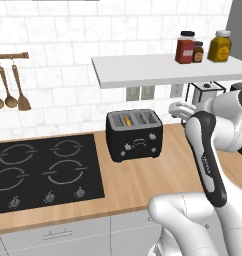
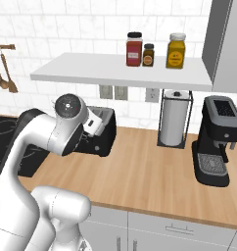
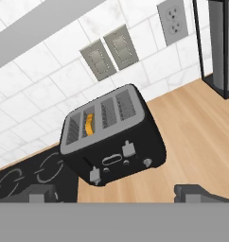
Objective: Start the toaster. Once the lever pops up, take the bread to the plate on the dining counter.
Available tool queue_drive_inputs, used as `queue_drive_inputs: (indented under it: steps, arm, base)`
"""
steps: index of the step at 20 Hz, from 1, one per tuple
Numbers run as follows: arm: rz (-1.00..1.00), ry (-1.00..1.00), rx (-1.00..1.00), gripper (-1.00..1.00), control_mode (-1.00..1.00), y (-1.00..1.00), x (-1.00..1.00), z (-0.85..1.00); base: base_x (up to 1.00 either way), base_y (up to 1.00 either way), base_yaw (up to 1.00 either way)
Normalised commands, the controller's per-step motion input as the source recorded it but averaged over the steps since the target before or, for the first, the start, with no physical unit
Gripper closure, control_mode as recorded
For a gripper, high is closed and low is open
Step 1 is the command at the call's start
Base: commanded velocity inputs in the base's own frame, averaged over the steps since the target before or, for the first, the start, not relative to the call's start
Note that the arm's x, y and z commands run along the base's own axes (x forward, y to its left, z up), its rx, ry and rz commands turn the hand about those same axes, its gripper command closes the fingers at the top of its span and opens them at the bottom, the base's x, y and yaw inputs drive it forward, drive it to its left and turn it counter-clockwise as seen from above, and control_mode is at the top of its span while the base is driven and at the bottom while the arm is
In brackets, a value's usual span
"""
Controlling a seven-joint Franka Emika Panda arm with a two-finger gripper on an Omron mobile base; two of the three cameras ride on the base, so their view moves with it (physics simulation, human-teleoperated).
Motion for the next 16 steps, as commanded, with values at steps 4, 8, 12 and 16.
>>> queue_drive_inputs:
  steps: [4,8,12,16]
  arm:
    - [0.00,0.00,0.00,-1.00,-1.00,0.00,0.00,0.00]
    - [0.00,0.00,0.00,-1.00,-1.00,0.00,0.00,0.00]
    - [0.00,0.00,0.00,-1.00,-1.00,0.00,0.00,0.00]
    - [0.00,0.00,0.00,-1.00,-1.00,0.00,0.00,0.00]
  base:
    - [0.00,0.00,0.00]
    - [0.00,0.00,0.00]
    - [0.00,0.00,0.00]
    - [0.00,0.00,0.00]
